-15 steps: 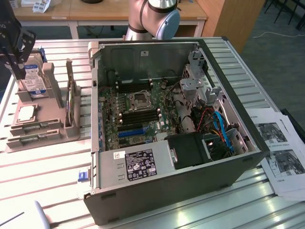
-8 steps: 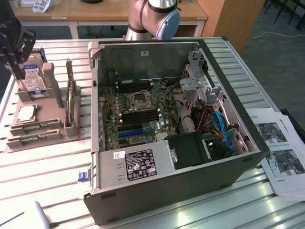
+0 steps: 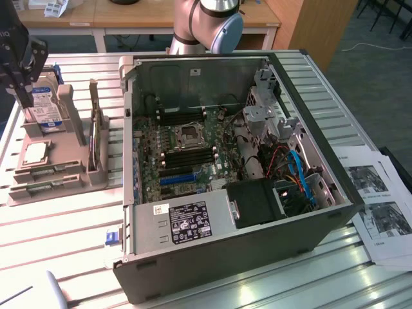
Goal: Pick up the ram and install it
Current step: 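Pick up the ram and move it above insertion slot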
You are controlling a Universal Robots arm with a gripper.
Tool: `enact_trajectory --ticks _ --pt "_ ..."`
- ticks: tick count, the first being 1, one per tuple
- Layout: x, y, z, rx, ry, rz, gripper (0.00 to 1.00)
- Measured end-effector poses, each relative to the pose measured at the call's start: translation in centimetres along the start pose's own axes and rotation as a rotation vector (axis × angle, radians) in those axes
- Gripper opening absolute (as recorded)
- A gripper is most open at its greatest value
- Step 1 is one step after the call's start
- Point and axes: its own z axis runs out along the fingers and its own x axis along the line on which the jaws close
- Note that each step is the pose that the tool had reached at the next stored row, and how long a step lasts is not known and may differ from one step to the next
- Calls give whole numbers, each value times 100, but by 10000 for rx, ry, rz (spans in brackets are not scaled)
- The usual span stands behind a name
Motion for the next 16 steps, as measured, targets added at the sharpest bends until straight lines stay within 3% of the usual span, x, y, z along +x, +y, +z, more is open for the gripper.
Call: enact_trajectory --ticks 16 --pt "0 0 0 72 113 -2846 10"
